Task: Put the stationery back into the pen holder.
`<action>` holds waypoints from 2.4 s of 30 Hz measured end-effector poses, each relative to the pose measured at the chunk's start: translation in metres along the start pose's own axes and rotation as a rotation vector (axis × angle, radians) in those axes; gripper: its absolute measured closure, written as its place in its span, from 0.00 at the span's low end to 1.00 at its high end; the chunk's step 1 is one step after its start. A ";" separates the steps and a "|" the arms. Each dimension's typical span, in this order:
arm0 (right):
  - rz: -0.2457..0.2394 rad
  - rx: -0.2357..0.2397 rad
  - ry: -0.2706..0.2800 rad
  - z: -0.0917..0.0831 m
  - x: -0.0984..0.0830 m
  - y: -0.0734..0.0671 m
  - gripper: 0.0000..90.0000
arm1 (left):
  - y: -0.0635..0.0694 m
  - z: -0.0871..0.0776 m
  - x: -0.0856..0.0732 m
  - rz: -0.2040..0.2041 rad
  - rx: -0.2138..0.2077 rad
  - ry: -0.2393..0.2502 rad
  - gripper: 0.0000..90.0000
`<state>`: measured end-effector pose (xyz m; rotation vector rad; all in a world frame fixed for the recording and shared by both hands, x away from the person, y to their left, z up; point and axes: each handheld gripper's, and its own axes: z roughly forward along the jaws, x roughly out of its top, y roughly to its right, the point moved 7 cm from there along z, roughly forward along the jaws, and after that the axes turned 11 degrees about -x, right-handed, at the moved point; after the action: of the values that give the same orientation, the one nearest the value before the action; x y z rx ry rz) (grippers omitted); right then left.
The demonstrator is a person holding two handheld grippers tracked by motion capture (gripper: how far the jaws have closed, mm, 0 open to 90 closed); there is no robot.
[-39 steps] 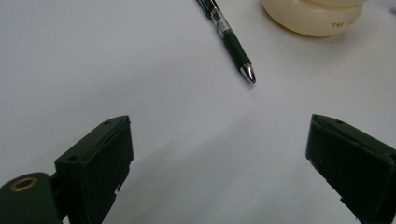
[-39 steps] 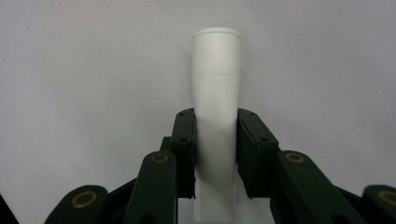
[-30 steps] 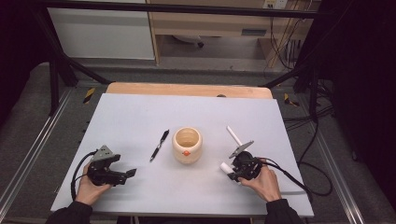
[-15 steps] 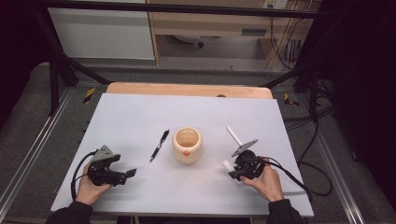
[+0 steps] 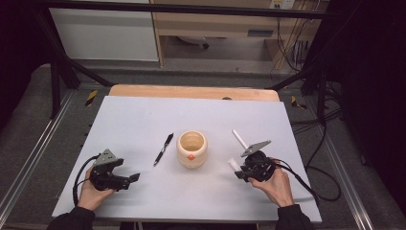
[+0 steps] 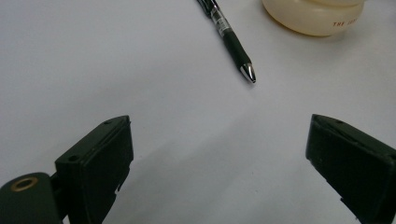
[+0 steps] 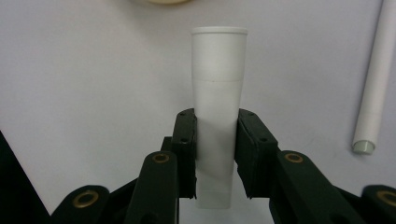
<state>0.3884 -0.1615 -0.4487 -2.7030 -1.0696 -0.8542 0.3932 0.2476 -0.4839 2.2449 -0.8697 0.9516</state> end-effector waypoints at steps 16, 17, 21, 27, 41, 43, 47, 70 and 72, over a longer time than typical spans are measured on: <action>0.099 0.006 0.208 -0.022 0.032 0.007 0.79 | 0.000 0.000 0.000 -0.001 -0.001 0.001 0.08; 0.111 0.002 0.223 -0.023 0.035 0.008 0.79 | 0.000 0.000 0.000 -0.001 -0.001 0.000 0.08; 0.132 0.000 0.267 -0.026 0.044 0.007 0.79 | 0.000 0.000 0.000 0.000 -0.001 0.000 0.08; 0.179 0.010 0.355 -0.028 0.061 0.005 0.79 | 0.000 0.000 0.000 -0.001 -0.002 0.001 0.08; 0.212 0.026 0.463 -0.035 0.089 -0.002 0.79 | 0.000 0.000 0.000 0.000 -0.002 0.001 0.08; 0.222 0.030 0.483 -0.036 0.094 -0.002 0.79 | 0.000 0.000 0.000 -0.003 -0.001 0.002 0.08; 0.233 0.031 0.516 -0.039 0.104 -0.004 0.79 | 0.000 0.000 0.000 0.000 -0.002 0.001 0.08; 0.282 0.080 0.585 -0.007 0.147 -0.022 0.79 | 0.000 -0.001 0.000 0.001 -0.004 0.003 0.08; 0.285 0.087 0.586 -0.003 0.148 -0.025 0.79 | 0.000 0.000 0.000 0.001 -0.004 0.001 0.08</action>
<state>0.4586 -0.0557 -0.3682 -2.2242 -0.5632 -1.3737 0.3929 0.2475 -0.4835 2.2409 -0.8721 0.9504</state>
